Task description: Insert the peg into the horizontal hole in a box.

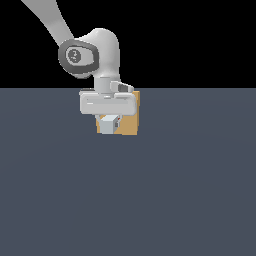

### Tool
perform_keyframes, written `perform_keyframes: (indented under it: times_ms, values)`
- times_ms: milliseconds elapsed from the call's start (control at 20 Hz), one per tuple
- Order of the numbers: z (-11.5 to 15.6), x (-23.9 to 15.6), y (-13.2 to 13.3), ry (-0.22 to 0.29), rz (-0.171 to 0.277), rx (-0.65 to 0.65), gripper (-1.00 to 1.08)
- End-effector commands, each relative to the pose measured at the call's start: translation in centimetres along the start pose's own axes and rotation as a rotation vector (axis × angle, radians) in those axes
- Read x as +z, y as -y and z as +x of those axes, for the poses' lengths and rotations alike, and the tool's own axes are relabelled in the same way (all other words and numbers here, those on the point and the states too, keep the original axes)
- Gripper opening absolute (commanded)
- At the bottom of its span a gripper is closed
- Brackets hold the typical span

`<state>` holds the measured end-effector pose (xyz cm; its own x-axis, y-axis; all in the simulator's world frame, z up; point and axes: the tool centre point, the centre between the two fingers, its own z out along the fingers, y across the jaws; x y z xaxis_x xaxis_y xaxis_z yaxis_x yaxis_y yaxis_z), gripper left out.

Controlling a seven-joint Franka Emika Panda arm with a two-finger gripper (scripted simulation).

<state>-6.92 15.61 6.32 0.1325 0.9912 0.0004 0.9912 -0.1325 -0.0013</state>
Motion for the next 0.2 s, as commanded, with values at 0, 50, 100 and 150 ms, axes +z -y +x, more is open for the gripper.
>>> perform_keyframes:
  times_ms: [0, 50, 100, 150]
  values:
    - [0.89, -0.18, -0.22, -0.001, -0.004, 0.002, -1.0]
    - [1.06, -0.18, -0.24, -0.001, -0.004, 0.002, -1.0]
    - [1.16, -0.18, -0.26, -0.001, -0.004, 0.002, -1.0]
    - [1.19, -0.18, -0.27, -0.001, -0.004, 0.002, -1.0]
